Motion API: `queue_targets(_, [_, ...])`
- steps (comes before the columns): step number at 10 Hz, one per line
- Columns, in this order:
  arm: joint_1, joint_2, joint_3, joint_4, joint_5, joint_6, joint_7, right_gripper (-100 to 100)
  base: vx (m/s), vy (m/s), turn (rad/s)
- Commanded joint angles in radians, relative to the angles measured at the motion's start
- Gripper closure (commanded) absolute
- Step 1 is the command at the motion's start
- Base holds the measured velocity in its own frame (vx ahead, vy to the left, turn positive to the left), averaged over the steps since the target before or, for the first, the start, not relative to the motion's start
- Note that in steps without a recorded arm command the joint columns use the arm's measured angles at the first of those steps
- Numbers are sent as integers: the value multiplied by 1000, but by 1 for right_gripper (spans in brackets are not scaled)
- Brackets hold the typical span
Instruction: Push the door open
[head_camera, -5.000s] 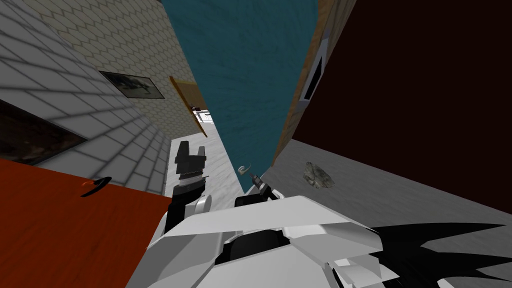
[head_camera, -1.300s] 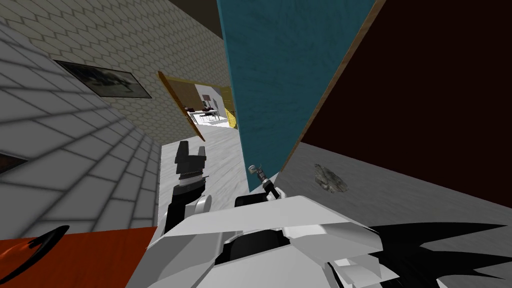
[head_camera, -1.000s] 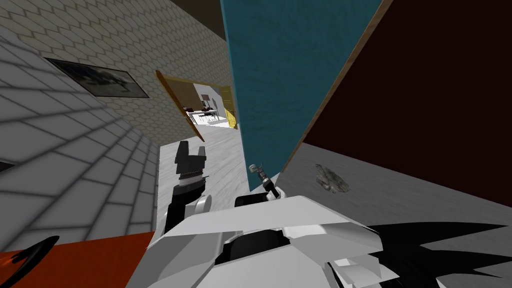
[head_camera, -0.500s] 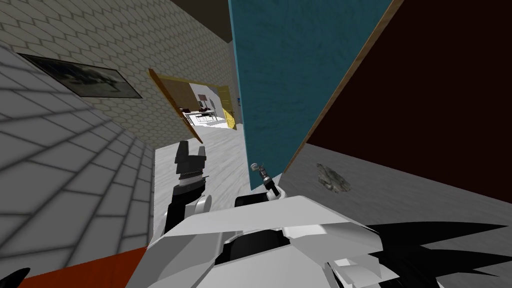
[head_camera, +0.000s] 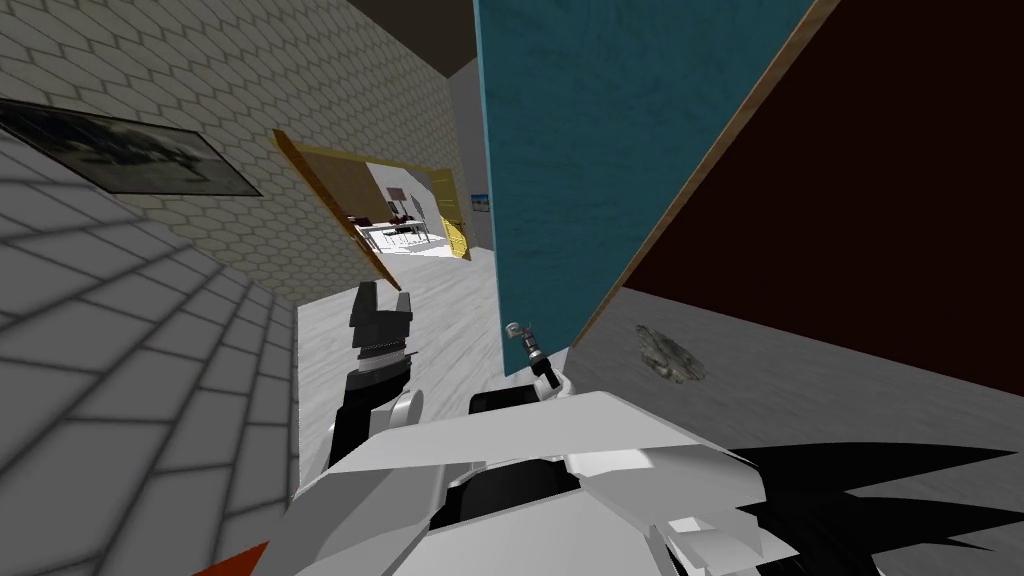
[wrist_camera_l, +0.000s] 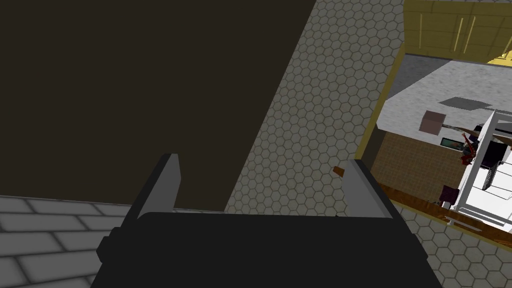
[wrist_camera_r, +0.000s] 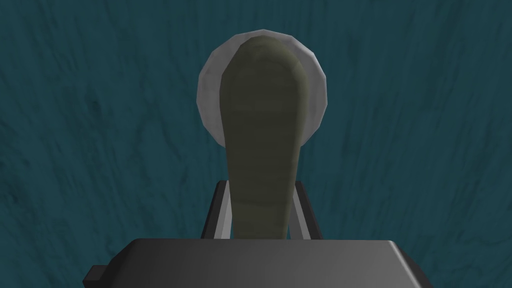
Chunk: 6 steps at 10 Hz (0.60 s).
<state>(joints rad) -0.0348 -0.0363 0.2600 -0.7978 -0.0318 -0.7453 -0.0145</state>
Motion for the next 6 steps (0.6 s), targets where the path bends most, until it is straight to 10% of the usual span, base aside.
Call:
queue_targets(1, [0,0,0,0,0,0,0,100,44,39,-28])
queue_targets(6, [-14,-12,-68,17,-24,-5,22,100,150,123,-60])
